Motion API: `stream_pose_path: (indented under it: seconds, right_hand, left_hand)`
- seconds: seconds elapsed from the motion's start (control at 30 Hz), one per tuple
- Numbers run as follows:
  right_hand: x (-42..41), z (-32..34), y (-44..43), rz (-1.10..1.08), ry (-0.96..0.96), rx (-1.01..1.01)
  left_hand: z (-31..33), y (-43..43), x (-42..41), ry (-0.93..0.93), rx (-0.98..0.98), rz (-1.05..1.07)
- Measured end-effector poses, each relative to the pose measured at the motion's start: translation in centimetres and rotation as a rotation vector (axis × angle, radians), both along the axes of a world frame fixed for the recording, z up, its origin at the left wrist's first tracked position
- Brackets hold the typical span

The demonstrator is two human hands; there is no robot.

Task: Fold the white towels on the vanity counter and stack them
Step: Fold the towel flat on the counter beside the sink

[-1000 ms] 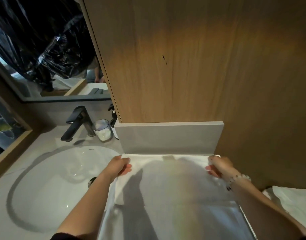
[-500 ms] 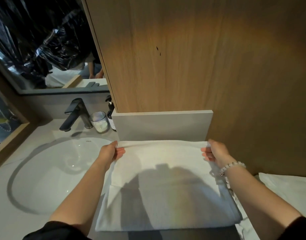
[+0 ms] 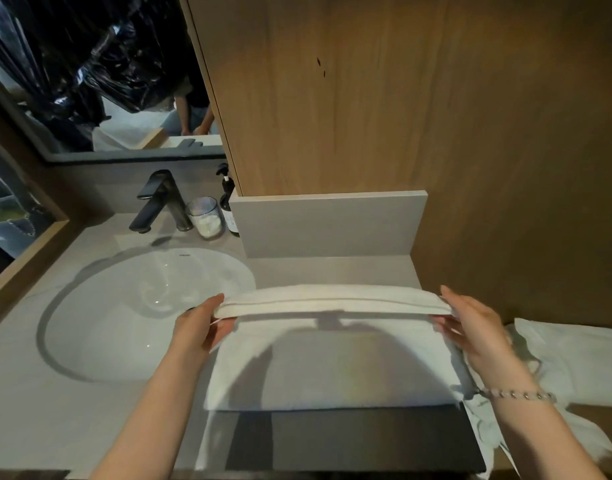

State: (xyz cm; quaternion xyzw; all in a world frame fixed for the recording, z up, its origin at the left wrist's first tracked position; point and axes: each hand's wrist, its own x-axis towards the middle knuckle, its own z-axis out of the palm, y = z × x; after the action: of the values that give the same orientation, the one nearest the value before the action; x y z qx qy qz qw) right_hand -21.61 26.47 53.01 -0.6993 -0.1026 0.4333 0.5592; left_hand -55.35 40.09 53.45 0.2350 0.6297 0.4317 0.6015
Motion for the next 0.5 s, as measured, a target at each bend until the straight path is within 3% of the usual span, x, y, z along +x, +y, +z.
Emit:
stream_pose_path:
  seconds: [0.23,0.5]
  right_hand:
    - [-0.9,-0.7,-3.3,0.046,0.021,0.1]
    - [0.2,-3.0,-5.4,0.129,0.274,0.339]
  left_hand:
    - [-1.2,-3.9,-1.5,-0.024,-0.009,-0.017]
    - [-1.6,-6.0,-3.0,-0.213,0.121,-0.101]
